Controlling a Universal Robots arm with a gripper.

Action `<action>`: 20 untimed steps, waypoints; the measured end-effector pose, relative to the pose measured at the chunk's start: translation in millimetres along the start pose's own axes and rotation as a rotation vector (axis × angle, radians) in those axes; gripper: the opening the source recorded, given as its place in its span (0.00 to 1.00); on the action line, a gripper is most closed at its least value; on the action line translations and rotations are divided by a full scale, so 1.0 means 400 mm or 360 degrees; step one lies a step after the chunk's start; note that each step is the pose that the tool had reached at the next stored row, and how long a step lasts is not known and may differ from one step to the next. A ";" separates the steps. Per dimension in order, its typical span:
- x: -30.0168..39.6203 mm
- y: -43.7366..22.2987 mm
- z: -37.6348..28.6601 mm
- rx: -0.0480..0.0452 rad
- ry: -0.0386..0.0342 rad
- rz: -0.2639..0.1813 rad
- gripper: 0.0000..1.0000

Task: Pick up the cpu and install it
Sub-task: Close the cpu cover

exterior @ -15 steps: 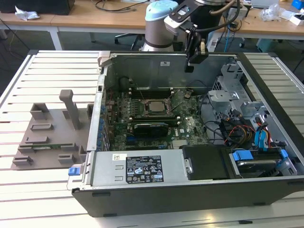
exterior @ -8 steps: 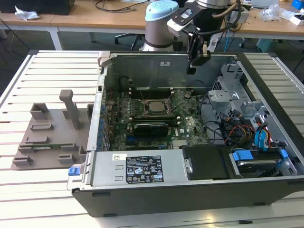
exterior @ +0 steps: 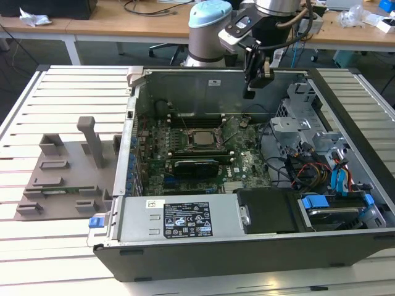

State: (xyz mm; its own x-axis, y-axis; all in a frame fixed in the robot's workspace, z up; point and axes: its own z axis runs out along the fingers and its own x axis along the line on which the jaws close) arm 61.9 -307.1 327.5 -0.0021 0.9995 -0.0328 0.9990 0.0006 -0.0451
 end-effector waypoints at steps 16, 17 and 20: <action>0.003 0.033 0.070 0.0001 -0.0001 0.0000 0.11; 0.003 0.033 0.072 0.0001 -0.0001 -0.0001 0.11; 0.003 0.036 0.079 0.0001 -0.0001 -0.0001 0.11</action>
State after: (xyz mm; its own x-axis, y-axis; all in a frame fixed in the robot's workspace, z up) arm 74.9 -306.9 295.4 -0.0025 0.9994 -0.0333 0.9990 0.0010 -0.0454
